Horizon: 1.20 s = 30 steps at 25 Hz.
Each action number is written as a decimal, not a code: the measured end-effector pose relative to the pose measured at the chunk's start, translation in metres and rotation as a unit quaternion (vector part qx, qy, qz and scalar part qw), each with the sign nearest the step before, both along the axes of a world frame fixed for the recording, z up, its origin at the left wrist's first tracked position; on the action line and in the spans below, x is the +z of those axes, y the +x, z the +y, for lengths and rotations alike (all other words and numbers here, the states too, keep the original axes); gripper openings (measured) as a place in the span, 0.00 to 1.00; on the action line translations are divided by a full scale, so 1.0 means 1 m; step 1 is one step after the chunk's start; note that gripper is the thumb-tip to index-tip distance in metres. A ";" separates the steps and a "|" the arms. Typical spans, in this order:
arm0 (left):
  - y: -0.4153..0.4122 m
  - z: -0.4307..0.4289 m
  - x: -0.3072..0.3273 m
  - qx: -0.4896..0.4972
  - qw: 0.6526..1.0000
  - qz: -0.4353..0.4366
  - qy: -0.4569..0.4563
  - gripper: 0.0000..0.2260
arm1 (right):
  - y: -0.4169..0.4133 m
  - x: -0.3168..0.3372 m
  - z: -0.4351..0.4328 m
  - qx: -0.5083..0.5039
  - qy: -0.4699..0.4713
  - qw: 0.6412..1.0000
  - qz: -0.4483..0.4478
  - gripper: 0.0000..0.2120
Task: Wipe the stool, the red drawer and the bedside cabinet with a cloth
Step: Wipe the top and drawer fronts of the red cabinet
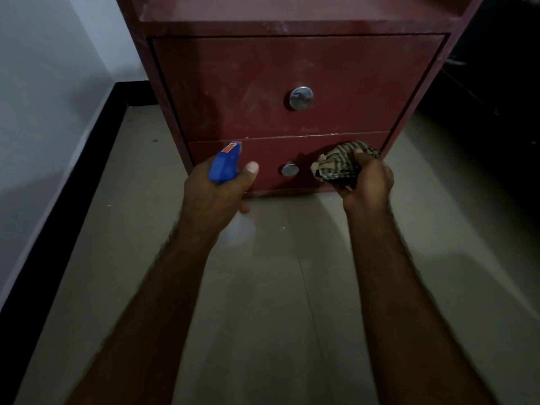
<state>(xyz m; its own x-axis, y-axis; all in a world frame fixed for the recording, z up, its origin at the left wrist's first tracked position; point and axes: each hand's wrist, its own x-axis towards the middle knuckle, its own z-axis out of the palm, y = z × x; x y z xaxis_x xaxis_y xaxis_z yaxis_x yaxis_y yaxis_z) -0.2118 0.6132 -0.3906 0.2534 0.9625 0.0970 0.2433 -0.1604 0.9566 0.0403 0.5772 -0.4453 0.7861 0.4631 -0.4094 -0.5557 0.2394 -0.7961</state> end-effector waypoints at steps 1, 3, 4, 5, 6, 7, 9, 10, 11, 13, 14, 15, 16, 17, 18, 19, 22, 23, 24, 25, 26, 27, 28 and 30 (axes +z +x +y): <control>0.001 0.000 0.000 -0.013 1.000 -0.008 0.005 0.18 | -0.001 -0.001 0.001 -0.010 -0.005 1.000 -0.004 0.19; 0.006 0.000 0.003 -0.036 0.999 -0.029 0.007 0.14 | 0.002 0.001 0.000 -0.043 -0.014 0.998 -0.031 0.22; 0.007 -0.001 0.004 -0.044 0.998 -0.039 0.006 0.14 | 0.003 0.001 -0.001 -0.059 -0.017 0.997 -0.045 0.26; 0.010 -0.002 0.004 -0.051 0.997 -0.049 0.003 0.15 | 0.007 0.003 -0.004 -0.073 -0.020 0.995 -0.057 0.31; 0.014 -0.003 0.005 -0.058 0.997 -0.051 0.001 0.17 | 0.011 0.006 -0.008 -0.086 -0.024 0.994 -0.067 0.34; 0.016 -0.004 0.006 -0.062 0.997 -0.048 0.005 0.19 | 0.016 0.006 -0.010 -0.097 -0.030 0.992 -0.068 0.36; 0.021 -0.007 0.009 -0.077 0.996 -0.043 0.014 0.18 | 0.028 0.007 -0.016 -0.117 -0.046 0.990 -0.064 0.37; 0.024 -0.009 0.011 -0.084 0.995 -0.044 0.018 0.16 | 0.033 0.007 -0.017 -0.127 -0.059 0.988 -0.065 0.37; 0.027 -0.011 0.013 -0.090 0.995 -0.046 0.020 0.13 | 0.039 0.008 -0.017 -0.137 -0.071 0.986 -0.065 0.38; 0.032 -0.016 0.018 -0.095 0.994 -0.044 0.023 0.10 | 0.047 0.012 -0.013 -0.155 -0.091 0.982 -0.057 0.39; 0.034 -0.018 0.019 -0.094 0.994 -0.039 0.025 0.09 | 0.051 0.014 -0.011 -0.167 -0.093 0.981 -0.046 0.39; 0.036 -0.020 0.021 -0.093 0.995 -0.035 0.026 0.08 | 0.055 0.016 -0.009 -0.184 -0.089 0.978 -0.035 0.39; 0.038 -0.024 0.023 -0.095 0.995 -0.035 0.026 0.06 | 0.058 0.019 -0.008 -0.203 -0.081 0.976 -0.026 0.38; 0.039 -0.026 0.025 -0.098 0.994 -0.038 0.027 0.04 | 0.060 0.022 -0.008 -0.219 -0.078 0.972 -0.020 0.37; 0.039 -0.028 0.028 -0.104 0.993 -0.041 0.029 0.04 | 0.062 0.024 -0.010 -0.231 -0.076 0.970 -0.014 0.37; 0.040 -0.031 0.031 -0.109 0.993 -0.042 0.032 0.06 | 0.065 0.024 -0.011 -0.237 -0.078 0.968 -0.011 0.37; 0.042 -0.037 0.035 -0.117 0.991 -0.048 0.037 0.08 | 0.062 0.026 -0.012 -0.213 -0.075 0.974 0.006 0.39; 0.043 -0.037 0.036 -0.116 0.991 -0.048 0.038 0.08 | 0.059 0.030 -0.010 -0.206 -0.058 0.977 0.010 0.40; 0.044 -0.038 0.036 -0.116 0.991 -0.049 0.039 0.08 | 0.058 0.036 -0.008 -0.204 -0.039 0.978 0.012 0.41; 0.044 -0.038 0.038 -0.117 0.991 -0.048 0.040 0.07 | 0.058 0.042 -0.005 -0.209 -0.022 0.978 0.008 0.42; 0.044 -0.039 0.040 -0.117 0.991 -0.046 0.039 0.07 | 0.058 0.051 -0.003 -0.215 -0.010 0.977 0.000 0.41; 0.044 -0.040 0.041 -0.117 0.992 -0.042 0.037 0.07 | 0.059 0.059 -0.001 -0.218 0.003 0.976 -0.009 0.40; 0.044 -0.042 0.044 -0.116 0.992 -0.043 0.033 0.07 | 0.059 0.069 -0.001 -0.219 0.018 0.975 -0.017 0.39; 0.044 -0.044 0.049 -0.111 0.992 -0.048 0.029 0.06 | 0.061 0.087 0.000 -0.222 0.052 0.973 -0.038 0.37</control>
